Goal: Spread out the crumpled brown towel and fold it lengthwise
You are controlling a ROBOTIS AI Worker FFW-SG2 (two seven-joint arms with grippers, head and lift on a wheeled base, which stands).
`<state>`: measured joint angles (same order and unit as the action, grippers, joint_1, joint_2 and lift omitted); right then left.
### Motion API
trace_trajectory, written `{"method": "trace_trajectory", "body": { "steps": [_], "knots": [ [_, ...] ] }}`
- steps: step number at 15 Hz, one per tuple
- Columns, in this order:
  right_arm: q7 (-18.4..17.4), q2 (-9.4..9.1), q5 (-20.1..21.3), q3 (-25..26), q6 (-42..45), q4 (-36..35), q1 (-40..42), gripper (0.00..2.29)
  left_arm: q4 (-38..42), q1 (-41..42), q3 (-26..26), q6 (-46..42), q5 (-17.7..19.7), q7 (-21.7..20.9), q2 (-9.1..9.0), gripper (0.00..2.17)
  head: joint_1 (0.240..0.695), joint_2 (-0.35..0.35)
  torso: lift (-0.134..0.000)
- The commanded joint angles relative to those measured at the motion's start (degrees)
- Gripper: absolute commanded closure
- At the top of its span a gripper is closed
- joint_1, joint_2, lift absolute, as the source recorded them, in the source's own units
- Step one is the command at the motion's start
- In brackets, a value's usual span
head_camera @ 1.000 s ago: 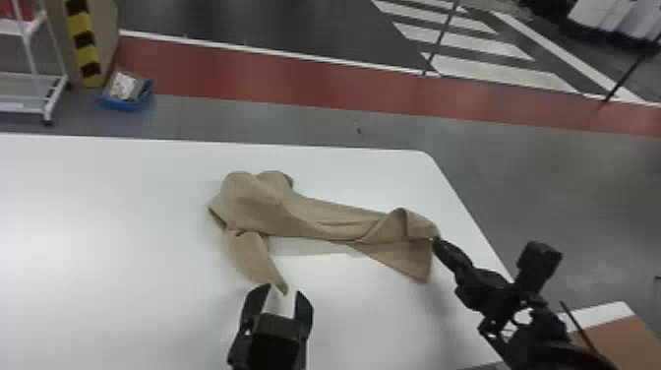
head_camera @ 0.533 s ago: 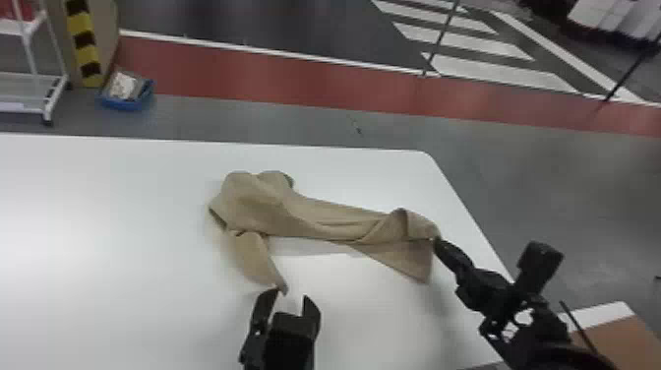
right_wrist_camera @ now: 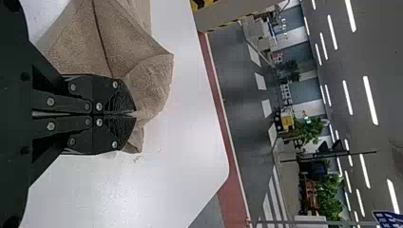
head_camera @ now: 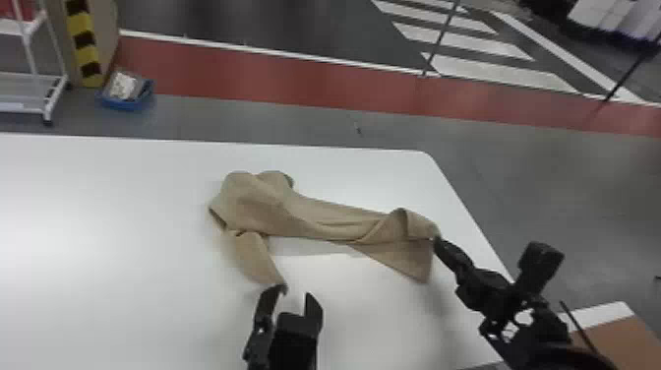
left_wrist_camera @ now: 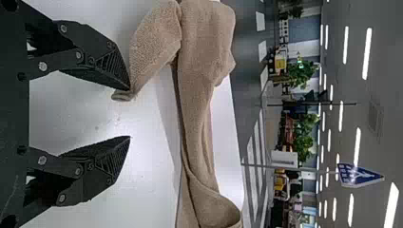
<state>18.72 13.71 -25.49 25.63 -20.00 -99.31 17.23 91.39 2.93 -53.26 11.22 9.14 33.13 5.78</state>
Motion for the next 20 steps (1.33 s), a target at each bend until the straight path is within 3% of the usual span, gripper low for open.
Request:
{"method": "trace_trajectory", "body": {
  "steps": [1,4,6,9,11,15,17,20],
  "knots": [
    [0.0,0.0,0.1,-0.1,0.0,0.0,-0.1,1.48,-0.3,-0.4,0.0,0.0,0.1,0.1,-0.15,0.62,0.695,-0.35,-0.123],
    [0.0,-0.09,0.0,-0.1,0.0,0.0,-0.1,1.48,-1.7,-1.0,0.2,-0.4,0.1,0.3,-0.68,0.64,0.695,-0.35,-0.123],
    [0.0,-0.09,0.0,-0.1,0.0,0.0,0.0,1.48,-1.7,-1.0,0.2,-0.5,0.1,0.4,-0.68,0.93,0.695,-0.35,-0.123],
    [0.0,-0.35,0.1,-0.1,0.2,0.0,0.0,1.48,-1.7,-1.1,0.4,-0.4,0.2,0.7,-0.68,0.97,0.695,-0.35,-0.123],
    [0.0,-0.35,0.0,-0.1,0.2,-0.2,0.0,1.48,-1.6,-1.1,0.7,-0.5,0.1,1.5,-0.68,1.38,0.695,-0.35,-0.123],
    [0.0,0.0,-0.1,0.6,-0.2,-0.7,-0.2,1.48,4.8,0.6,5.3,-0.7,-1.8,2.0,1.95,1.38,0.695,-0.35,-0.123],
    [0.0,1.67,0.2,1.3,-0.5,-0.8,-1.9,1.48,10.0,2.4,10.5,1.4,-4.6,2.0,3.54,1.38,0.695,-0.35,-0.123],
    [1.0,5.98,0.0,3.7,-5.8,-0.3,-6.2,1.48,16.9,3.6,18.1,4.7,-4.1,2.0,6.88,1.38,0.695,-0.35,-0.123]
  ]
}}
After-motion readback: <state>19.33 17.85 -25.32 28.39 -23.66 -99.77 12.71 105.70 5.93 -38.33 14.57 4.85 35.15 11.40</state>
